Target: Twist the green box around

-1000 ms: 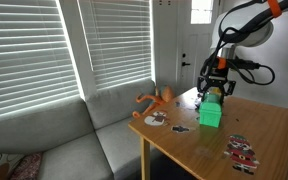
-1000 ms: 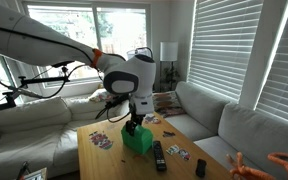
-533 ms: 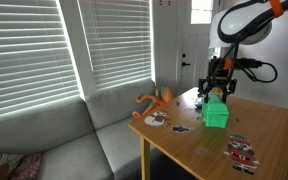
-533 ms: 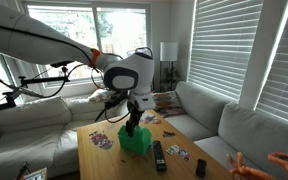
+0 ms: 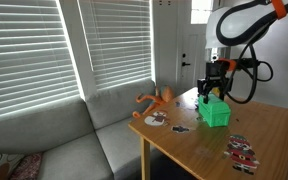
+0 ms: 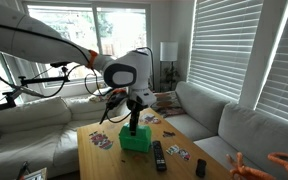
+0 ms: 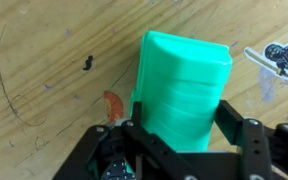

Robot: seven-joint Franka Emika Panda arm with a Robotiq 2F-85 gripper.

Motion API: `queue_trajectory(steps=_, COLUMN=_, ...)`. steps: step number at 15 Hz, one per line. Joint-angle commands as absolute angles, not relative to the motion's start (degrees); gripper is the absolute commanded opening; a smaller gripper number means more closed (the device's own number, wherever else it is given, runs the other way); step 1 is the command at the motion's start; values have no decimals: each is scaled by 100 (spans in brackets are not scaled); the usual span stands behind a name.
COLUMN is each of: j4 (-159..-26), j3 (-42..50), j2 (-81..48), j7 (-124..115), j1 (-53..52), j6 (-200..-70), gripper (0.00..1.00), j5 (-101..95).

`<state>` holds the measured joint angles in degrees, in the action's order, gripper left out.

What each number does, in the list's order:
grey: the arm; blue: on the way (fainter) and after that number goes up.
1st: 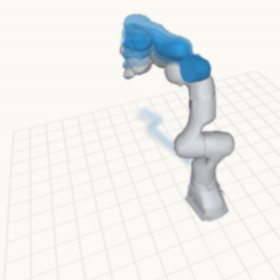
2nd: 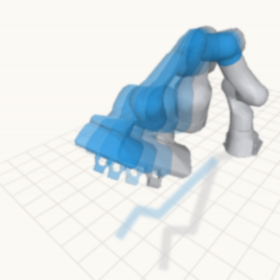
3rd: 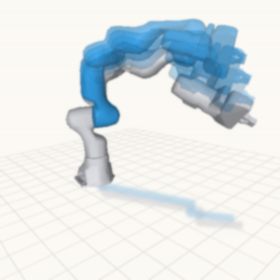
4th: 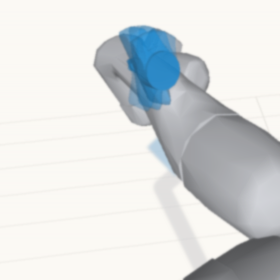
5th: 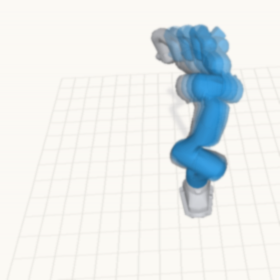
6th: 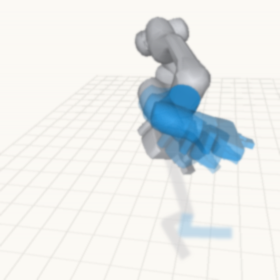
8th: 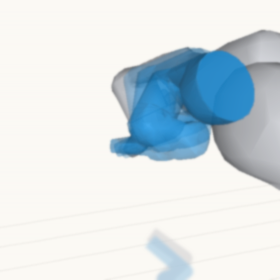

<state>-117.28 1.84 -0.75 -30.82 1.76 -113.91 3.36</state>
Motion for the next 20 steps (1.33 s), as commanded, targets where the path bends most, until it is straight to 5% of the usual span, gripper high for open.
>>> queue_trajectory(steps=1, j4=-11899, j3=144, j2=-102, j7=-2696, j1=133, j6=-11614, gripper=49, j5=224)
queue_trajectory(steps=20, j4=-12350, j3=155, j2=253, j7=445, j1=142, j6=-11593, gripper=49, j5=458)
